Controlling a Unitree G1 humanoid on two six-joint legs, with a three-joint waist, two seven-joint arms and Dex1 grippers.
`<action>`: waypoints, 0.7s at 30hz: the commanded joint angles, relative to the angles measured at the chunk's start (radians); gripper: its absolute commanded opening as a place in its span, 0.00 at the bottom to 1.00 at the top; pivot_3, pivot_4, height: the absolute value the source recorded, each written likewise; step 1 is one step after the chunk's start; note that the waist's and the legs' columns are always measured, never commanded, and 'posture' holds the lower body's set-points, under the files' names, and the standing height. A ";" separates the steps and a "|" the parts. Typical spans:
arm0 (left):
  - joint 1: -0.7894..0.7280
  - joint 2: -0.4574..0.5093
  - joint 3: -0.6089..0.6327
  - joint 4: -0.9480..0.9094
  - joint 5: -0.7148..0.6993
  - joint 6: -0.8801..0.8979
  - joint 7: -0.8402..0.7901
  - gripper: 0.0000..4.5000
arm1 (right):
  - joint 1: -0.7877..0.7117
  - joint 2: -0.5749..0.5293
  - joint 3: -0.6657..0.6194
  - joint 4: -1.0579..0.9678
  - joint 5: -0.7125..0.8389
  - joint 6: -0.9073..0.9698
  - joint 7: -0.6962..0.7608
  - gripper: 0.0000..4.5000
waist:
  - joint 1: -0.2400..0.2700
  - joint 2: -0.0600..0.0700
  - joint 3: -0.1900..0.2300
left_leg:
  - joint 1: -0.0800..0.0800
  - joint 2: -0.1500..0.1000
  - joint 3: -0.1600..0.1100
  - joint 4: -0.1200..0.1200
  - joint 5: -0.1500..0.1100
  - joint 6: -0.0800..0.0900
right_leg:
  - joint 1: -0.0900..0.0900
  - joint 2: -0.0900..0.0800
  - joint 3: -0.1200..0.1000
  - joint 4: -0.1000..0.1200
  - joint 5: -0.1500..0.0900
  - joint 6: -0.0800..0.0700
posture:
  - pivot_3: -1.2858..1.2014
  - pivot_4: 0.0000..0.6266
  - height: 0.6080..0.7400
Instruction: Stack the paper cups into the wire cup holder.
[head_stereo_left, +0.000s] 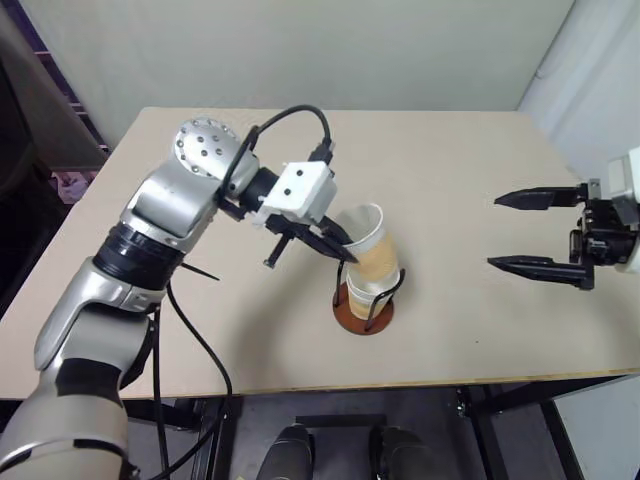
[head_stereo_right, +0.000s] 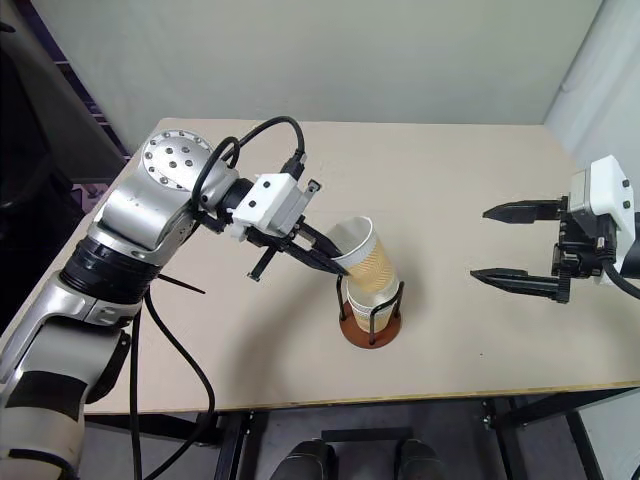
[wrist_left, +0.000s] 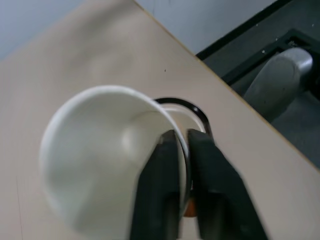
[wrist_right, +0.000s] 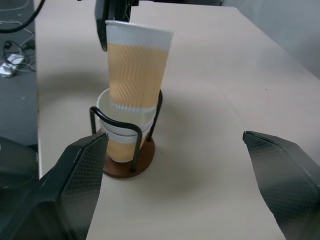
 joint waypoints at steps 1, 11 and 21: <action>0.000 -0.004 0.010 -0.015 -0.007 -0.017 -0.039 0.37 | -0.007 -0.017 -0.034 -0.029 0.017 -0.002 -0.017 1.00 | 0.000 0.000 0.000 | 0.000 0.000 0.000 0.000 0.000 0.000 | 0.000 0.000 0.000 0.000 0.000 0.000 | 0.52 0.24 1.00; 0.022 -0.032 0.169 0.070 0.048 0.058 0.093 0.77 | -0.073 0.029 0.096 0.013 0.007 -0.022 0.016 1.00 | -0.008 0.000 0.000 | 0.000 0.000 0.001 0.001 -0.001 0.000 | 0.000 0.000 0.000 0.000 0.000 0.001 | 0.52 0.24 1.00; 0.488 0.296 0.475 -0.071 -0.050 0.255 0.098 0.77 | -0.105 0.060 0.196 0.256 -0.083 -0.096 0.102 1.00 | -0.027 0.003 -0.001 | 0.003 0.002 0.003 -0.002 0.000 -0.002 | -0.003 0.003 0.003 0.001 -0.001 -0.001 | 0.52 0.24 1.00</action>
